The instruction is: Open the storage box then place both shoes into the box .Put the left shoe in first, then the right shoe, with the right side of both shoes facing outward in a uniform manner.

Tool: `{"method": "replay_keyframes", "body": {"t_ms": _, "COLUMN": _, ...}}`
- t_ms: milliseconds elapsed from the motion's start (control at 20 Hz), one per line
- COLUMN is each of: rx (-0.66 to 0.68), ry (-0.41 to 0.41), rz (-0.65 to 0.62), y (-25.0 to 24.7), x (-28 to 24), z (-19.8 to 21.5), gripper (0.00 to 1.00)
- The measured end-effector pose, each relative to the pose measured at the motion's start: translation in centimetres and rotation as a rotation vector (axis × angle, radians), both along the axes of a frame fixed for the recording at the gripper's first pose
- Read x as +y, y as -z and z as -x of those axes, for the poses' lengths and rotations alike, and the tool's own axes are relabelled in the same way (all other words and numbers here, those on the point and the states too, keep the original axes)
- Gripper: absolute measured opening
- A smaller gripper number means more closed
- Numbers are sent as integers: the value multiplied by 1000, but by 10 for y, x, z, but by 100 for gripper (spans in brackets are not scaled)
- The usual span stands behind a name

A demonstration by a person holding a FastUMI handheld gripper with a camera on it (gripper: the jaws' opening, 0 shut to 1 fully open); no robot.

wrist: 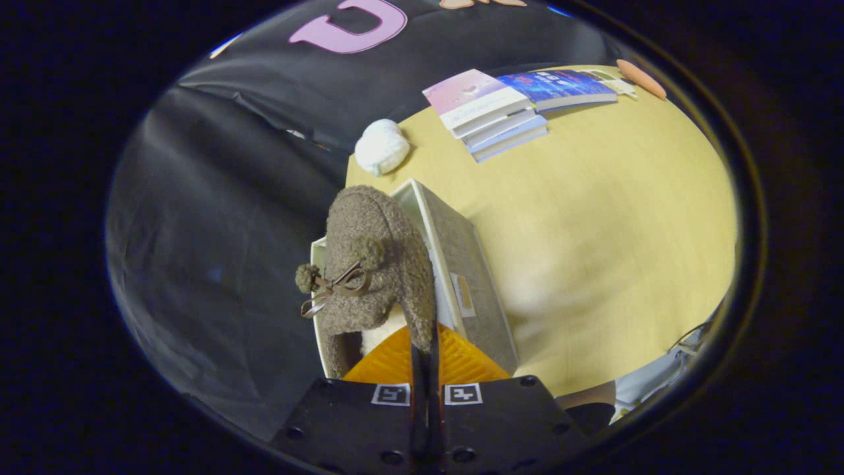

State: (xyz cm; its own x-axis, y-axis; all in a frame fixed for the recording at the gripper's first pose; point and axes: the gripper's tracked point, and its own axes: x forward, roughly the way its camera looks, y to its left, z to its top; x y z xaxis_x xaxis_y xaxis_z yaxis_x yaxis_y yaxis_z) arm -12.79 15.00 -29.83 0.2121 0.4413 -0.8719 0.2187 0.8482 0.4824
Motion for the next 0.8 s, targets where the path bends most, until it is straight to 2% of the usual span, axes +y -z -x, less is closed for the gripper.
{"method": "replay_keyframes", "body": {"t_ms": 50, "rx": -1, "ry": 13, "rz": -15, "y": -2, "x": 0, "z": -2, "gripper": 5}}
{"method": "replay_keyframes", "body": {"t_ms": 100, "rx": 2, "ry": 28, "rz": -25, "y": -3, "x": 1, "z": -2, "gripper": 14}}
{"method": "replay_keyframes", "body": {"t_ms": 200, "rx": -10, "ry": 40, "rz": -27, "y": -2, "x": 1, "z": -5, "gripper": 19}}
{"method": "replay_keyframes", "body": {"t_ms": 250, "rx": -16, "ry": 50, "rz": -36, "y": -6, "x": 1, "z": -7, "gripper": 19}}
{"method": "replay_keyframes", "body": {"t_ms": 350, "rx": -27, "ry": 65, "rz": -50, "y": -4, "x": 2, "z": -12, "gripper": 12}}
{"method": "replay_keyframes", "body": {"t_ms": 600, "rx": -67, "ry": 90, "rz": -58, "y": -18, "x": -11, "z": -20, "gripper": 12}}
{"method": "replay_keyframes", "body": {"t_ms": 800, "rx": -170, "ry": 140, "rz": -52, "y": -36, "x": -31, "z": -39, "gripper": 12}}
